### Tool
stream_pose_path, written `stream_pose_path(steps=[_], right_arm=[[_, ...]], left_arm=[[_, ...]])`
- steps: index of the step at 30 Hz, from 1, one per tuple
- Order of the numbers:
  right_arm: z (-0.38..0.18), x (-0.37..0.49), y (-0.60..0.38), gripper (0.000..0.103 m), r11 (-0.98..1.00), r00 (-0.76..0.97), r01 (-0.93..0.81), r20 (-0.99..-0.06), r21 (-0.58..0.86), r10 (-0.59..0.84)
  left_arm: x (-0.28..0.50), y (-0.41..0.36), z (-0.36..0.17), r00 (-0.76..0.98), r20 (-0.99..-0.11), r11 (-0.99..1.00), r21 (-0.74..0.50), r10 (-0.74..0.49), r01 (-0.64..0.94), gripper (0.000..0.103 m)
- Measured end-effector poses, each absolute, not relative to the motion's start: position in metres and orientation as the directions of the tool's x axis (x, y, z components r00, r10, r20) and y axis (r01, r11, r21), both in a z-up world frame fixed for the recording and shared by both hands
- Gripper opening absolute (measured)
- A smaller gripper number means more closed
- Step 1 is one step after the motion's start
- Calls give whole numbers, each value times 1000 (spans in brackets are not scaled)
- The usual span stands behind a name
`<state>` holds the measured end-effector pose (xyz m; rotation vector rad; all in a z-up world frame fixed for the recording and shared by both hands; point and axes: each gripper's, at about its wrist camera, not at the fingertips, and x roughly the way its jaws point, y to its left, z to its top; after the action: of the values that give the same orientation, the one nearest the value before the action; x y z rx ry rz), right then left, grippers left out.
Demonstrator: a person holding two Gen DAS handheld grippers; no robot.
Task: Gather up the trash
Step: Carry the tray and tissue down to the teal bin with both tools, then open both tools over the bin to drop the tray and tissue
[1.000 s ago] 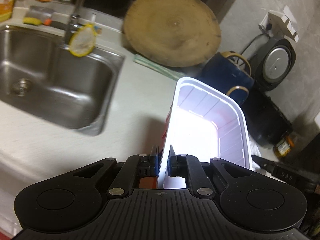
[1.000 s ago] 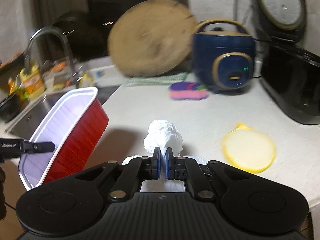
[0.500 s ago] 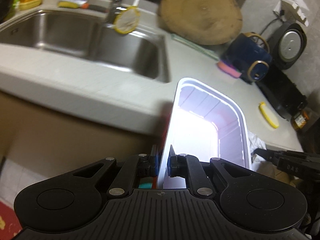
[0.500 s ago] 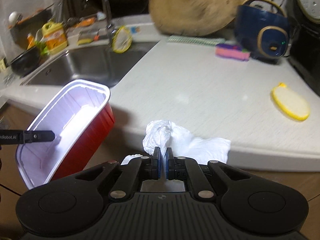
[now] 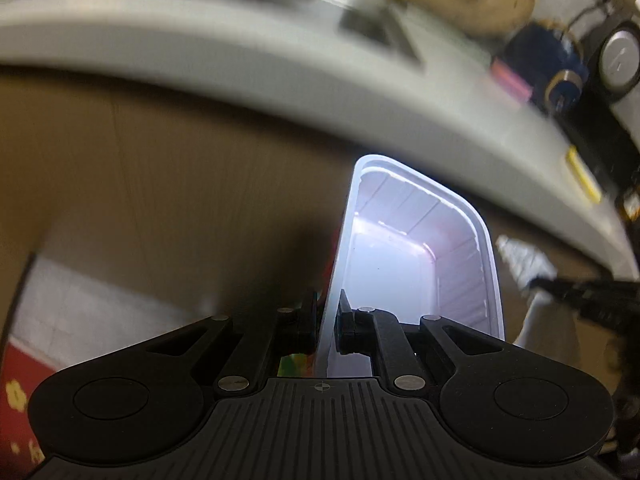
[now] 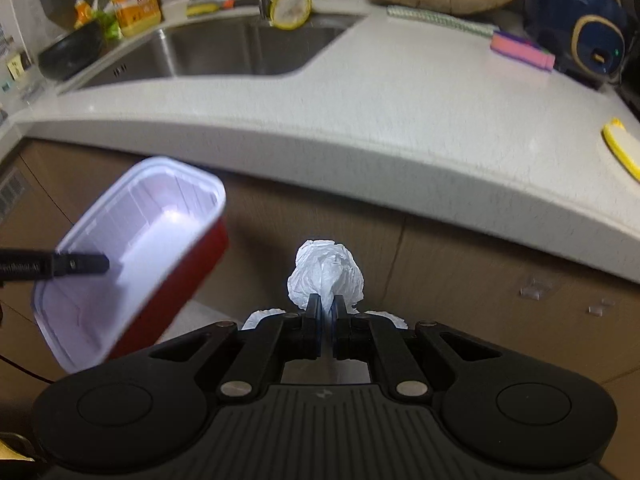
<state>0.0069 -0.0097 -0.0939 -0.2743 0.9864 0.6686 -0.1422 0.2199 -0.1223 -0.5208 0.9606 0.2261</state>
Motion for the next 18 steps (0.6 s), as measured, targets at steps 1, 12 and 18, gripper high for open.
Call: stream_pose_path(steps=[1,12,18], right_arm=[[-97,6,-12,5,774,373,-629,-845,73,382],[-147,15,-62,5,863,329,-504,-916,33,228],[-187,19,-80,5,872,265,-489,-947,29,180]], left_arm=[[-141,217,-135,535,-842,854,-322,-62,-408,11],[-106,158,-280,230,-943,877,-313,-240,-365,11],[-72,133,-355,215,-957,897,-260,-192,-358,13]])
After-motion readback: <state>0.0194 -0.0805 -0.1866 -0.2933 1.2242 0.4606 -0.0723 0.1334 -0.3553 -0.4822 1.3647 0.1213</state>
